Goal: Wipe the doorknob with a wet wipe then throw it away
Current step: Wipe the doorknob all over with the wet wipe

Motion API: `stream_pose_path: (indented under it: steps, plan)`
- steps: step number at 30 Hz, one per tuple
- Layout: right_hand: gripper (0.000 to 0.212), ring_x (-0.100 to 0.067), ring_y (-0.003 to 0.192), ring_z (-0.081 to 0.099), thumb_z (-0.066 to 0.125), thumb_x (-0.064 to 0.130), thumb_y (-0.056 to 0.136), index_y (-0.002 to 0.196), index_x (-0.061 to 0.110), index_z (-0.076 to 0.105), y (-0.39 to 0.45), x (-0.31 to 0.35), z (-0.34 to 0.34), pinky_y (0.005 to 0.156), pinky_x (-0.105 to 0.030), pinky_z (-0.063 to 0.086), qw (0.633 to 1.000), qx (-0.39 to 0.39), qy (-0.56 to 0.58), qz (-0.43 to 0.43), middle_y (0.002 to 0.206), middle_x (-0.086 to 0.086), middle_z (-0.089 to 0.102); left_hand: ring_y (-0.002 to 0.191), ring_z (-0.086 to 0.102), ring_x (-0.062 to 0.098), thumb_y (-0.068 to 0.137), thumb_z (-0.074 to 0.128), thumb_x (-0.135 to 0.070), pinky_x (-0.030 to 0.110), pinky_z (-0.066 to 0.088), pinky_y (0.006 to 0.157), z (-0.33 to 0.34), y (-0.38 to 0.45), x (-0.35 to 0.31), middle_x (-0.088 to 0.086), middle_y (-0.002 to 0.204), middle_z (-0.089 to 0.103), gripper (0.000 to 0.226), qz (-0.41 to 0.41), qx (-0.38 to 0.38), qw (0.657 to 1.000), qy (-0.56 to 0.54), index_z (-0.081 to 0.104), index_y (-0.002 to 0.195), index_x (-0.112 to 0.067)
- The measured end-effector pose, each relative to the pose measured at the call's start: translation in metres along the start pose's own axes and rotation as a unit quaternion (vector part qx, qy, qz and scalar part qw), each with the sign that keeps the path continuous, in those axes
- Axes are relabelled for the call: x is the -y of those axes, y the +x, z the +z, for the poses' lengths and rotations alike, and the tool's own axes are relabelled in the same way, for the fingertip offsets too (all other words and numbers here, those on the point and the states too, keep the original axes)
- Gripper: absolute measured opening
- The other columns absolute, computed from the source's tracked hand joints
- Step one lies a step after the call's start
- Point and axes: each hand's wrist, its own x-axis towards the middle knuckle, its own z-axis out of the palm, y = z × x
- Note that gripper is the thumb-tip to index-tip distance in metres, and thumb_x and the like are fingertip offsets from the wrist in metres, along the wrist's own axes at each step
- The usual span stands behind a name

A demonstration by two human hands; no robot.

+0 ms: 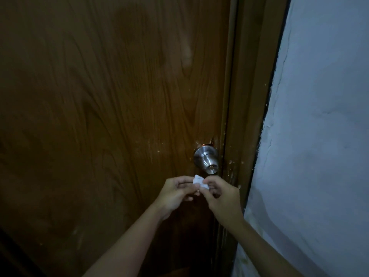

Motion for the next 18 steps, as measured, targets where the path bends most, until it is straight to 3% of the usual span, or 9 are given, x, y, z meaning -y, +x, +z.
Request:
stream_pose_path:
  steps: [6,10,12,16,18]
  plan:
    - [0.013,0.0,0.089,0.059,0.069,0.006,0.077,0.076,0.019,0.067,-0.004,0.0,-0.011,0.067,-0.009,0.048,0.996,-0.014,0.055,0.067,0.092,0.011,0.061,0.06,0.062,0.005,0.076,0.07,-0.012,0.016,0.048,0.059,0.001,0.001,-0.001,-0.004,0.065,0.071,0.01,0.01,-0.007,1.0,-0.007,0.07,0.085,-0.008]
    - [0.006,0.003,0.093,0.059,0.064,0.005,0.079,0.078,0.009,0.068,-0.002,0.001,-0.018,0.071,-0.008,0.048,0.982,-0.015,0.129,0.14,0.098,0.004,0.065,0.057,0.058,0.004,0.079,0.068,-0.024,0.016,0.045,0.056,0.002,0.001,-0.001,-0.007,0.059,0.064,0.012,0.004,-0.019,1.0,-0.005,0.071,0.081,-0.013]
    - [0.005,-0.003,0.092,0.063,0.062,0.005,0.082,0.082,0.007,0.066,-0.001,0.002,-0.02,0.073,-0.015,0.052,0.97,-0.015,0.171,0.171,0.097,0.001,0.069,0.057,0.053,0.003,0.084,0.062,-0.028,0.017,0.042,0.056,0.004,0.002,0.0,-0.008,0.059,0.058,0.016,-0.017,-0.025,0.999,-0.02,0.07,0.075,-0.018]
    - [0.01,-0.02,0.084,0.068,0.053,0.0,0.086,0.09,0.001,0.062,0.001,0.003,-0.021,0.071,-0.028,0.056,0.898,-0.048,0.314,0.303,0.088,-0.008,0.07,0.067,0.05,0.008,0.09,0.052,-0.03,0.02,0.039,0.058,0.009,0.004,0.0,-0.005,0.066,0.054,0.026,-0.07,-0.039,0.996,-0.049,0.062,0.068,-0.021]
    - [0.015,-0.025,0.089,0.065,0.05,0.003,0.089,0.1,0.0,0.06,0.002,-0.003,-0.022,0.076,-0.035,0.054,0.868,-0.071,0.328,0.367,0.096,-0.014,0.067,0.066,0.05,0.009,0.091,0.051,-0.029,0.021,0.039,0.057,0.011,0.006,-0.001,-0.004,0.067,0.056,0.025,-0.102,-0.069,0.992,-0.032,0.062,0.072,-0.018]
